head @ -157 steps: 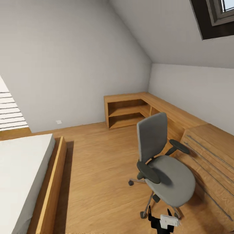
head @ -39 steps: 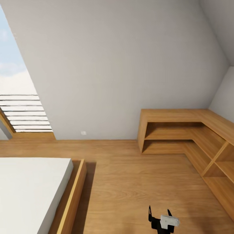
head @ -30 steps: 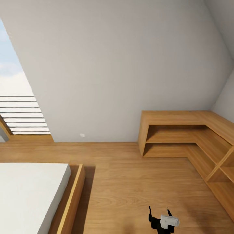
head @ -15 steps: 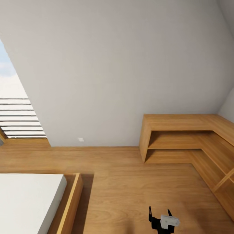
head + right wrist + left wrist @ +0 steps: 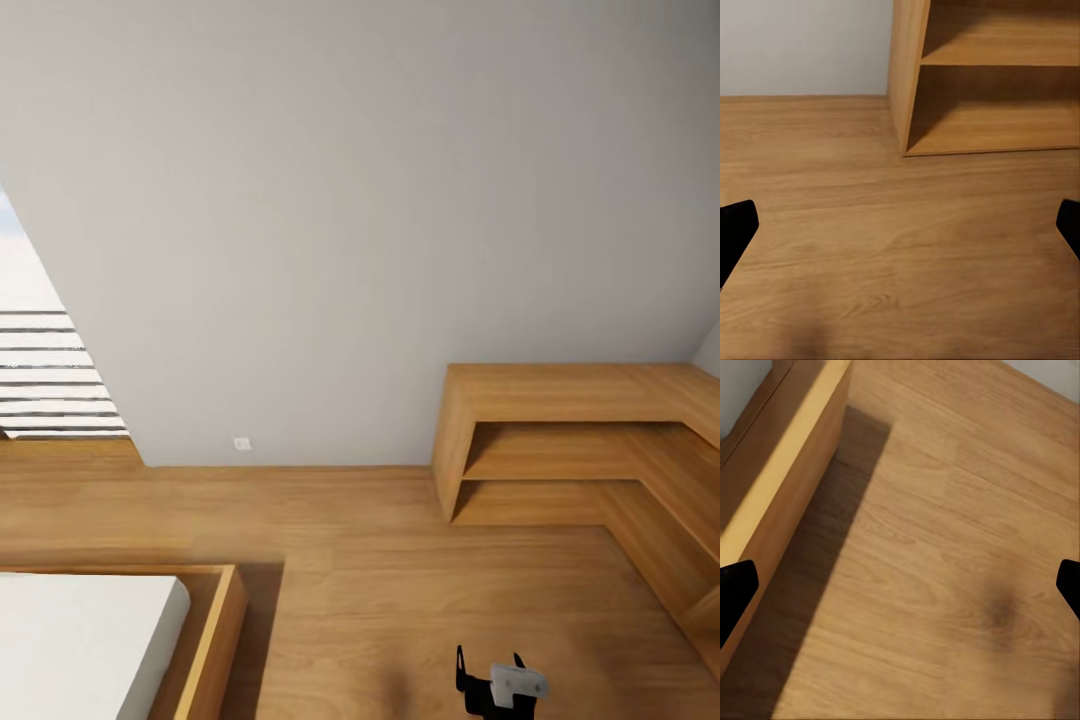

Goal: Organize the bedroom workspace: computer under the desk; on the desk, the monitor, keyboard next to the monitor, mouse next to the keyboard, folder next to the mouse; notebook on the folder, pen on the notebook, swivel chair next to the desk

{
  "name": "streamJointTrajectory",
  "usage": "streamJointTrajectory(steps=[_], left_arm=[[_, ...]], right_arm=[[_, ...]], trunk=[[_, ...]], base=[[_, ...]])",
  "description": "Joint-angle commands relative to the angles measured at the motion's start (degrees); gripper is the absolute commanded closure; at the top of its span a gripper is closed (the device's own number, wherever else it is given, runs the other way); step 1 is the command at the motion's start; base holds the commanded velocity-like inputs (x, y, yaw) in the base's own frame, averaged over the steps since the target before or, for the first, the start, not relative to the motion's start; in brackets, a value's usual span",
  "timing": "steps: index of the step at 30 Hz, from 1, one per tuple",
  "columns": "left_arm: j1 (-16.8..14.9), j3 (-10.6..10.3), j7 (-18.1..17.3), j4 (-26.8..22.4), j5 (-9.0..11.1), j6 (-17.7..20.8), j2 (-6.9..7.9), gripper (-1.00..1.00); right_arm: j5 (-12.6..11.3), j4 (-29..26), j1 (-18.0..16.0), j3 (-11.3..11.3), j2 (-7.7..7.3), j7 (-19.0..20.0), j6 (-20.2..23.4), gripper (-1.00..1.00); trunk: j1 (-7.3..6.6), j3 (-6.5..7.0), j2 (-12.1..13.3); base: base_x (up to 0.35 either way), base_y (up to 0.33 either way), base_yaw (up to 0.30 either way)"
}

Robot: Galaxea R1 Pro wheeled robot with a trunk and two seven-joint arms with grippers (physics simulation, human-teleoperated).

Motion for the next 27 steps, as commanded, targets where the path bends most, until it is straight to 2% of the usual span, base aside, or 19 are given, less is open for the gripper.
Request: streamJointTrajectory(steps=[1, 13, 27], left_arm=[[-0.05, -0.34, -0.31, 0.03, 0.61, -0.15, 0.03, -1.00], [-0.05, -0.34, -0.31, 0.04, 0.61, -0.14, -0.12, -1.00], [-0.05, -0.37, -0.31, 0.05, 0.61, -0.14, -0.83, -1.00]], right_arm=[[0.05, 0.07, -0.04, 0.48, 0.03, -0.49, 0.11, -1.00], [0.09, 0.05, -0.04, 0.50, 0.05, -0.37, 0.72, -1.00], [0.06, 0.02, -0.04, 0.51, 0.04, -0.37, 0.75, -1.00]], trunk=[[0.04, -0.06, -0.03], [0.04, -0.06, -0.03], [0.04, -0.06, -0.03]], base=[[0.326, 0.000, 0.000], [0.326, -0.008, 0.000], [0.326, -0.093, 0.000]])
